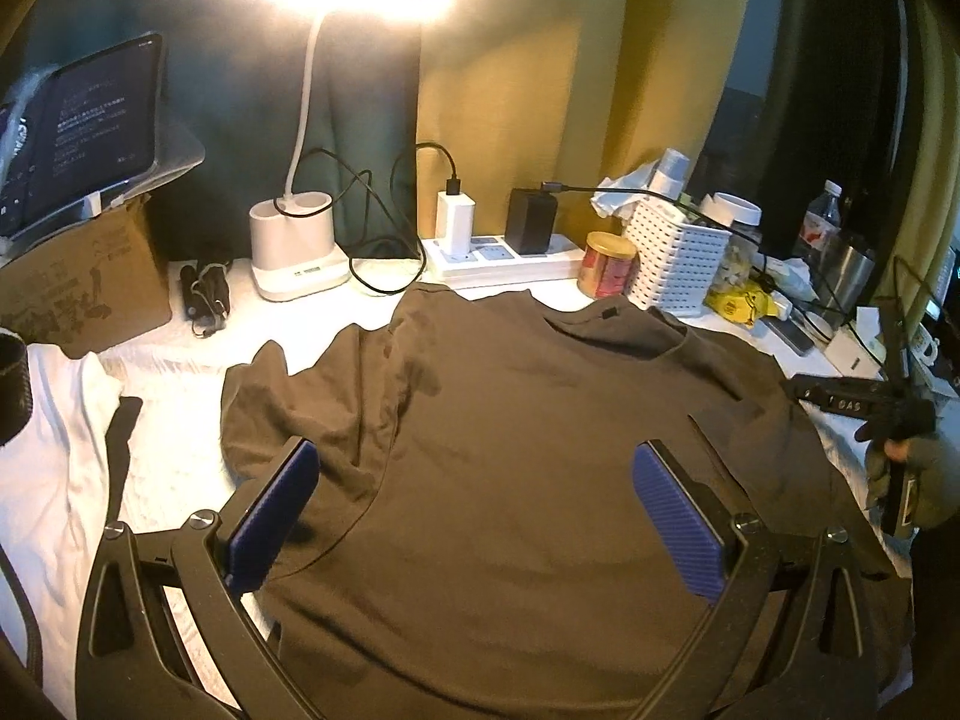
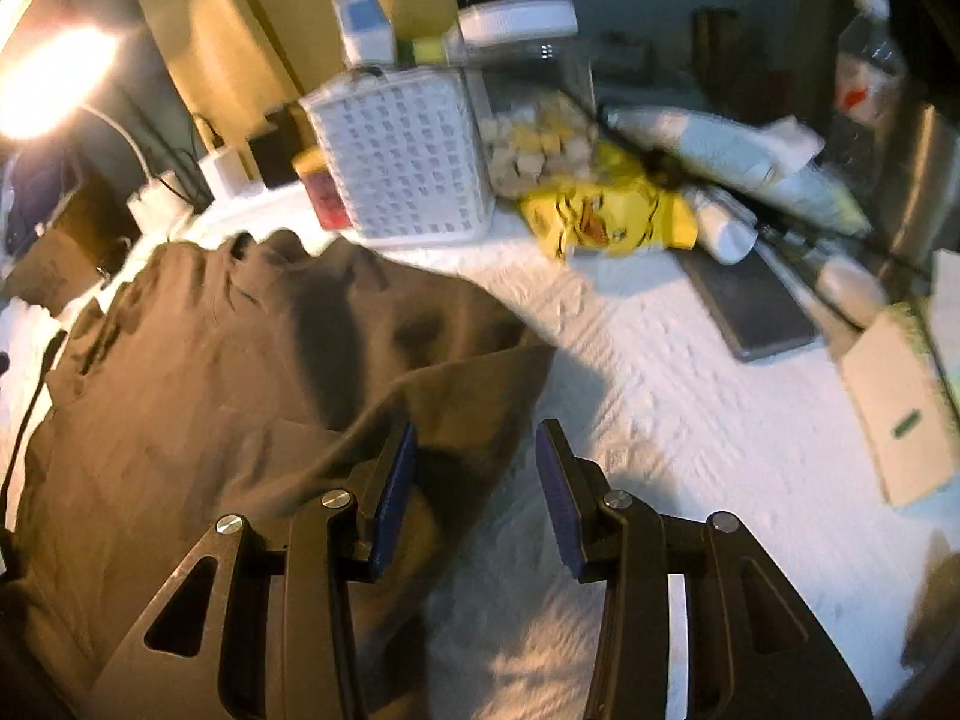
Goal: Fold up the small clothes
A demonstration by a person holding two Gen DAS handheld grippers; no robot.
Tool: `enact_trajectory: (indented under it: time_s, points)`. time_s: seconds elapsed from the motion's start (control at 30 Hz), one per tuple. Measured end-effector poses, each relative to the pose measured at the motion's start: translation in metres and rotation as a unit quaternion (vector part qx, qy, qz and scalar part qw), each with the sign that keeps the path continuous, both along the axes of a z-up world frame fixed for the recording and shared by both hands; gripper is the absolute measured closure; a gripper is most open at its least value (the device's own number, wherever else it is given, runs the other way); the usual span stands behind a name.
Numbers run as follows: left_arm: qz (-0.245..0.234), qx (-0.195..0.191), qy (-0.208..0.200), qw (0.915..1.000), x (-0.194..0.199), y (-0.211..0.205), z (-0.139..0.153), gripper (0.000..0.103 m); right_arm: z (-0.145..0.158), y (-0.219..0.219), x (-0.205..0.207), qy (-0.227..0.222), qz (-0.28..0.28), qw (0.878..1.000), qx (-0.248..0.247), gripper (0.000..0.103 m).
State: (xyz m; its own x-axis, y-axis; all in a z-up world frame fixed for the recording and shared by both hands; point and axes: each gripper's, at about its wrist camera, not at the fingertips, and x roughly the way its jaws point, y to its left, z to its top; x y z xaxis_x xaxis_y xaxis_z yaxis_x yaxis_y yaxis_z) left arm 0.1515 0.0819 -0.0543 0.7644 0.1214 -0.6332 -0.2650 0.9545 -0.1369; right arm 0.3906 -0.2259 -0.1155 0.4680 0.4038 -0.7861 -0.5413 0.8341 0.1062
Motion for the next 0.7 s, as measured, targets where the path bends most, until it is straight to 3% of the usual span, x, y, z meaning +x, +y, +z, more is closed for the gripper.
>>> enact_trajectory:
  time_s: [0.17,0.2,0.23,0.27,0.53,0.7]
  points:
    - [0.006,0.001,0.006,1.0000,0.009,0.003,-0.004,0.001,-0.005,-0.005,0.015,0.042,0.015,0.997,0.056,0.059]
    - [0.006,-0.001,0.009,0.9999,0.011,0.004,-0.005,0.001,-0.005,-0.006,0.017,0.048,0.017,0.996,0.067,0.064]
    - [0.005,-0.001,0.011,0.9999,0.013,0.004,-0.005,0.001,-0.006,-0.005,0.018,0.053,0.022,0.996,0.074,0.075]
    - [0.005,-0.001,0.013,0.9999,0.015,0.004,-0.006,0.001,-0.007,-0.003,0.019,0.057,0.028,0.995,0.075,0.097]
    - [-0.002,0.004,0.013,0.9999,0.018,0.001,-0.006,0.001,0.031,-0.010,0.034,-0.040,-0.002,0.999,0.019,0.097]
    - [0.000,0.006,0.012,0.9999,0.015,-0.001,-0.004,0.001,0.028,-0.008,0.045,-0.061,-0.001,0.998,-0.033,0.097]
